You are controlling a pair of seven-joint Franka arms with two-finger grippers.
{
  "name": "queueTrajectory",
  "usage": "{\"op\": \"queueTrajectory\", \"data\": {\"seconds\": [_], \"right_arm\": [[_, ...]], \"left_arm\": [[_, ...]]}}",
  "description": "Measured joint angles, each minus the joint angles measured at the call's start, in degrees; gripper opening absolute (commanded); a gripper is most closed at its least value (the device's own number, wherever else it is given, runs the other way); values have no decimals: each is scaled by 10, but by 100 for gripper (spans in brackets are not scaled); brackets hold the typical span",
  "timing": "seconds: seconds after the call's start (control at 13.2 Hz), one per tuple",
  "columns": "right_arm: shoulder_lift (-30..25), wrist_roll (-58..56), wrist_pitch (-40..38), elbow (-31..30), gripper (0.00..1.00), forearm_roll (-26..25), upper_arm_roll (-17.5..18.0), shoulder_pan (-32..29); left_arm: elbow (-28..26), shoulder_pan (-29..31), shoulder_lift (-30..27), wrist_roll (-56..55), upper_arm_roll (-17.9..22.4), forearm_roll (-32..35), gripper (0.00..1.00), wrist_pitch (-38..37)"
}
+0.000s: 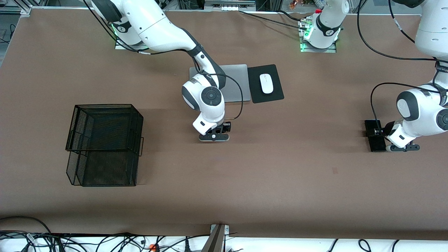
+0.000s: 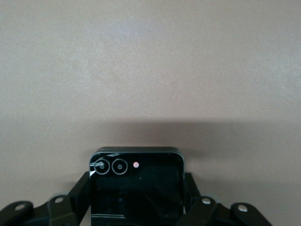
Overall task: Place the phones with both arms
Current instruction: 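Grasp the flip phone with the right gripper while the left gripper reaches the tall phone, then drop the flip phone into the basket while the left gripper carries the tall phone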
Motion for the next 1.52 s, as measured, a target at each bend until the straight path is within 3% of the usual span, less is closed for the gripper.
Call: {"op": "queueTrajectory", "data": {"seconds": [0.23,0.45,0.76,0.99,1.21,1.52], "right_arm": [[-8,-5,-12,8,0,0,-1,-10],[-35,-10,-108,56,0,3,0,-18],[-100,-66,-262,134,0,46,-9,-45],[-162,-189,-321,107,0,57,-80,-75],[-219,-333,-323,28,0,99,-181,-84],[-279,-476,-283,-99,0,110,-297,-88]], "left_arm": [[3,0,0,0,-2,0,18,2],[16,-1,-14,0,-15,0,18,-7],[95,-17,-44,-2,-31,0,17,-170],[164,-49,-48,-29,-33,0,17,-280],[225,-95,-49,-86,-34,6,17,-375],[290,-178,-49,-135,-36,23,14,-448]]}}
